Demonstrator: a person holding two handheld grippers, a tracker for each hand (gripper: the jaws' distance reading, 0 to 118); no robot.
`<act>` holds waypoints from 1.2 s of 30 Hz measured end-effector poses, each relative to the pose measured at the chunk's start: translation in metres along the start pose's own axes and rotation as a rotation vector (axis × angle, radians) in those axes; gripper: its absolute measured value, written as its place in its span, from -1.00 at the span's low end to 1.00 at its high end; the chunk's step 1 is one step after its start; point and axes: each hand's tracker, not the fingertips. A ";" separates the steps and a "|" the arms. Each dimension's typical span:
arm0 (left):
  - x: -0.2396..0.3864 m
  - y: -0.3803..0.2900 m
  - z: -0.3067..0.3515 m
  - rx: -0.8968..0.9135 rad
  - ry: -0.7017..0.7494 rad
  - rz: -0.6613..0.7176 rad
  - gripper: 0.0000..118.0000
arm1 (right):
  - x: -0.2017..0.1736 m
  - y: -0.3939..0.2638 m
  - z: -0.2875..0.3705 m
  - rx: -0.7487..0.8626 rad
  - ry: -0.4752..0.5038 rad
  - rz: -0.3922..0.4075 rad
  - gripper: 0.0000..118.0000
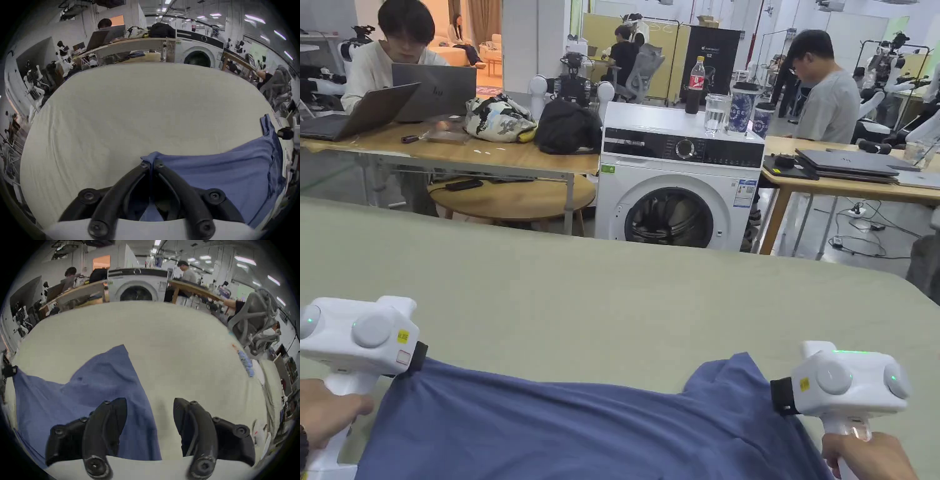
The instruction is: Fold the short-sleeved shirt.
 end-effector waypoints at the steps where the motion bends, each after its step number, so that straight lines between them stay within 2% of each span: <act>1: 0.002 -0.002 0.001 -0.002 0.005 -0.003 -1.00 | 0.001 0.001 -0.008 -0.022 0.017 -0.004 0.03; 5: 0.005 -0.011 0.001 -0.010 0.008 0.008 -1.00 | -0.007 -0.008 -0.033 -0.122 0.064 0.008 0.01; 6: 0.005 -0.014 0.002 -0.012 0.008 0.011 -1.00 | -0.006 -0.009 -0.030 -0.087 0.043 0.009 -0.04; 7: 0.005 -0.016 0.003 -0.012 0.007 0.013 -1.00 | -0.006 -0.009 -0.028 -0.061 0.043 0.005 -0.17; 9: 0.004 -0.018 0.005 -0.010 0.004 0.014 -1.00 | -0.007 -0.010 -0.025 -0.029 0.030 -0.001 -1.00; 13: 0.001 -0.018 0.013 0.013 -0.001 0.021 -1.00 | -0.003 -0.007 -0.020 -0.012 0.040 0.015 -1.00; 14: -0.001 -0.017 0.020 0.032 -0.003 0.024 -1.00 | -0.005 -0.006 -0.008 0.034 0.009 0.019 -1.00; 19: -0.006 0.001 0.063 0.113 -0.014 0.037 -1.00 | -0.008 0.010 0.066 0.191 0.014 -0.025 -1.00; 23: -0.009 0.019 0.117 0.210 -0.007 0.016 -1.00 | -0.013 0.023 0.130 0.308 -0.013 0.042 -1.00; 29: -0.018 0.033 0.207 0.345 0.001 0.035 -1.00 | -0.008 0.029 0.228 0.513 -0.029 -0.039 -1.00; 36: -0.018 0.043 0.275 0.449 0.000 0.044 -1.00 | -0.004 0.037 0.292 0.647 -0.052 -0.020 -1.00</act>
